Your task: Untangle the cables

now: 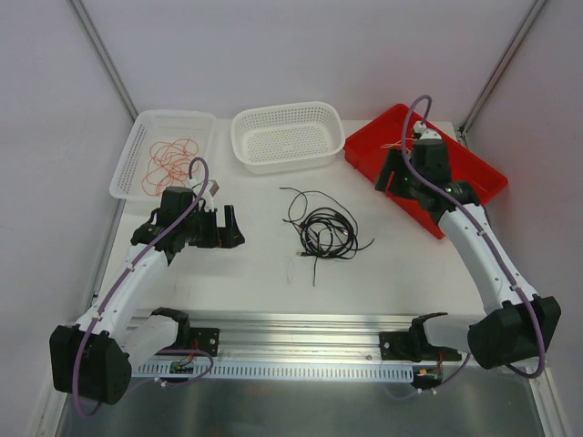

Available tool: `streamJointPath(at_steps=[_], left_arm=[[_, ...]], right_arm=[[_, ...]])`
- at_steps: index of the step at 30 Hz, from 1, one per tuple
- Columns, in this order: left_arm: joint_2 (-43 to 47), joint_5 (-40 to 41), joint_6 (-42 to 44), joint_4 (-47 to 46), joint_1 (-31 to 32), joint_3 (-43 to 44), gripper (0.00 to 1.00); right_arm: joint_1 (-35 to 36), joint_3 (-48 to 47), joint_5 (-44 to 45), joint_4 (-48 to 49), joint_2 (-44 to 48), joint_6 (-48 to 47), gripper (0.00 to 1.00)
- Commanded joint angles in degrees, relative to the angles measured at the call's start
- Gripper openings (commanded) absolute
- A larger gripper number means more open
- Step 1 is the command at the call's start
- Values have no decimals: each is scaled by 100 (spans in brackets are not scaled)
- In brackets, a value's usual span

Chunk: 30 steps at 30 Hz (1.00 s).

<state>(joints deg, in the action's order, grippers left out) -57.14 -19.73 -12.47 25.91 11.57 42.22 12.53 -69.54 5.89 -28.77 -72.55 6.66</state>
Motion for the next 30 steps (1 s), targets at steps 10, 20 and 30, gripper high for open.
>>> streamJointPath(at_steps=[10,20,30], left_arm=[[98,56,122,-51,-6,15,99],[90,48,122,-42,-6,32,99],[72,48,122,-34,-6,32,99]], right_arm=[[2147,696,-535,389,-83,-410,63],[2183,1214,-1336,1014,-1084,-1360,58],[2165,1144,-1284,1497,-2113,-1422,40]])
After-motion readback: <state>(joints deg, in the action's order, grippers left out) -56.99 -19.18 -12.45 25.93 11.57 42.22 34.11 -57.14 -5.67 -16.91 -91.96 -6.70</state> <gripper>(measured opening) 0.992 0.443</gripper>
